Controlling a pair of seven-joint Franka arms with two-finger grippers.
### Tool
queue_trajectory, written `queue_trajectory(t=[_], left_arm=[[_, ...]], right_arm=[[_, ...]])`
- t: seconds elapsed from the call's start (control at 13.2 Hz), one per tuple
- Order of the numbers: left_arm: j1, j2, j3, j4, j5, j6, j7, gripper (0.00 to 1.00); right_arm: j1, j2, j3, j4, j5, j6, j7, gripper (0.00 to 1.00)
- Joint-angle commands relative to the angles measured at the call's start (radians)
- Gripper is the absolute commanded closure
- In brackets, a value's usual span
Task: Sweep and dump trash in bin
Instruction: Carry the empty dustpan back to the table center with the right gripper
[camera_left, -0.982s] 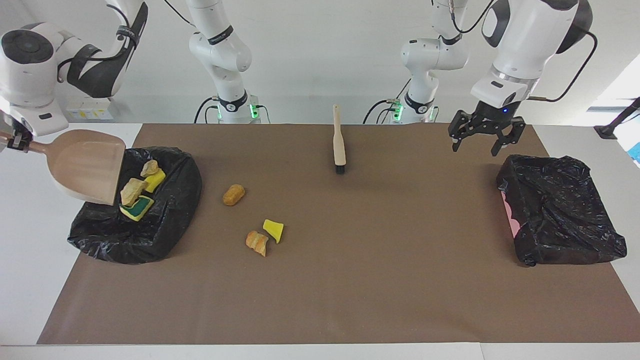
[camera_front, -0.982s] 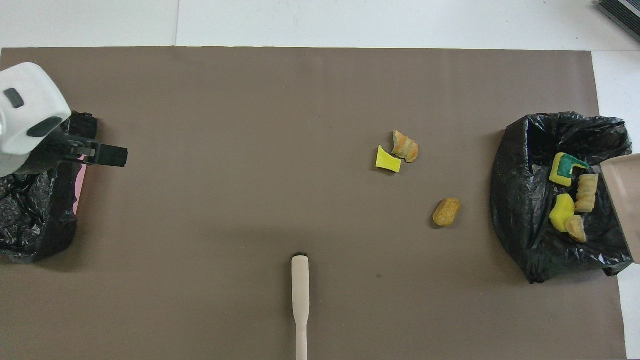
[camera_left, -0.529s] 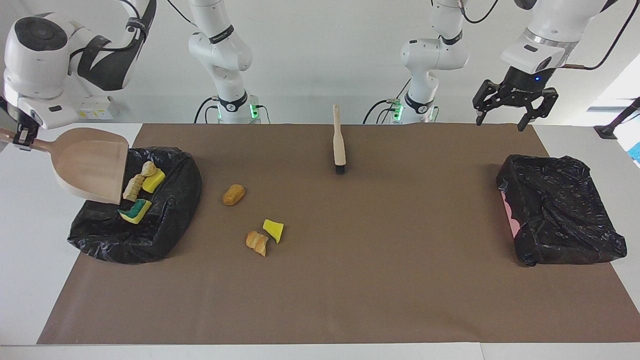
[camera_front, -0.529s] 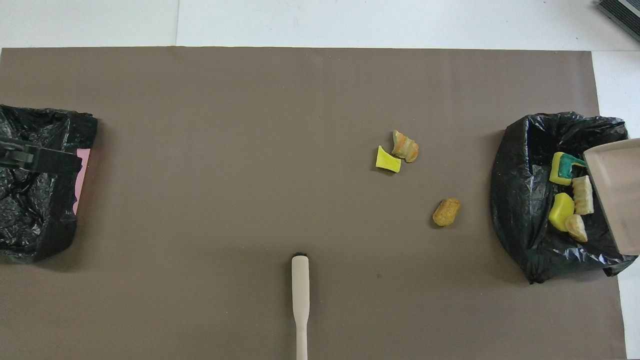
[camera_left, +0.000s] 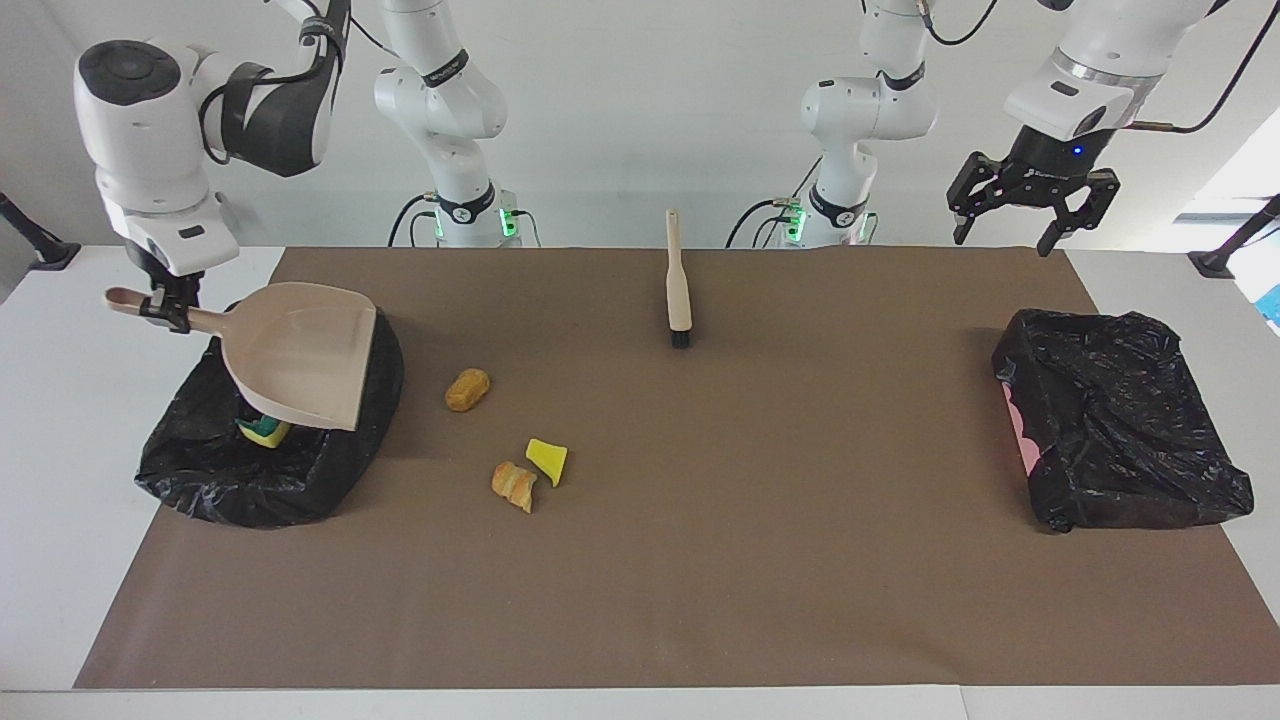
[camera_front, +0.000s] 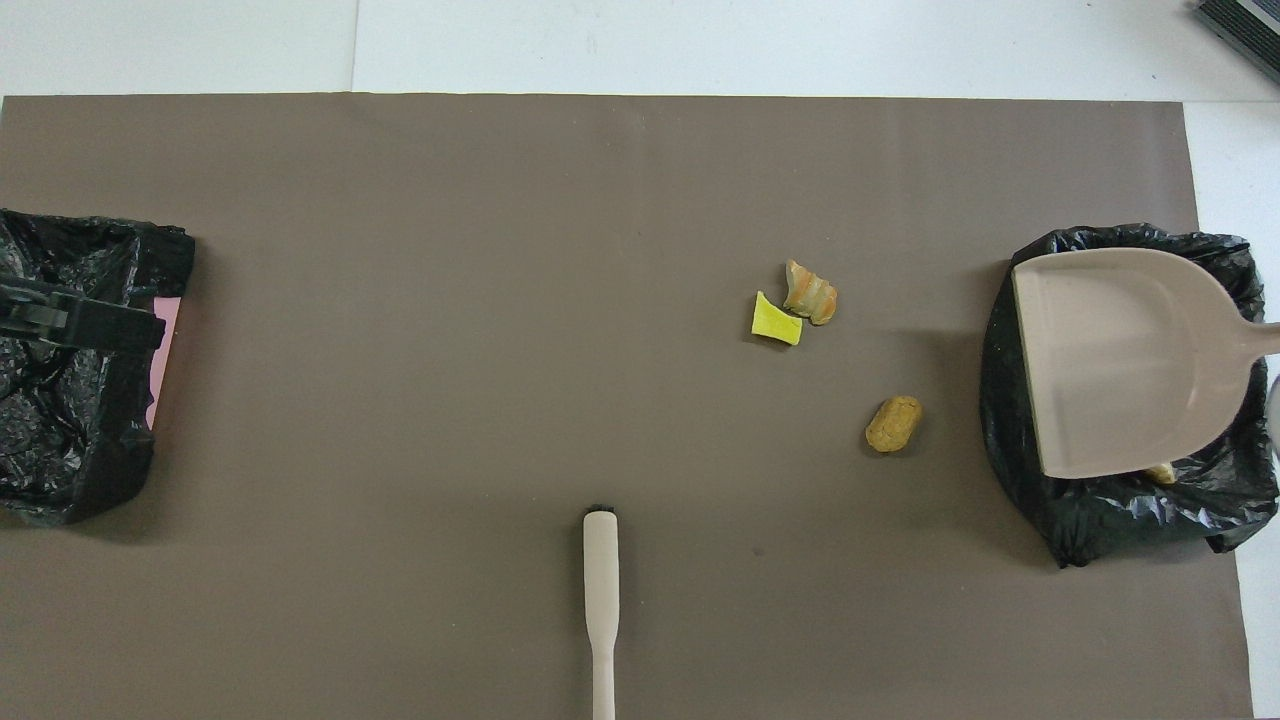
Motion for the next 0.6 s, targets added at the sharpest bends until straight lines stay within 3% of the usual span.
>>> queue_trajectory(t=[0.0,0.23,0.53], left_arm=[[-0.012,0.015,0.009,0.031,0.008,-0.043,0.011,0.0],[-0.002,0.078,0.012,0.114,-0.006,-0.1,0.01,0.0],[-0.002,0.081,0.024,0.119,-0.003,-0.111,0.008,0.0]], right_arm=[[0.071,-0.017,0.002,-0.054,0.071,-0.011,0.173,1.0],[0.181,0.017,0.002,-0.07,0.144,-0.014,0.458,1.0],[0.312,0.086,0.001,-0.071,0.272,0.009,0.872,1.0]])
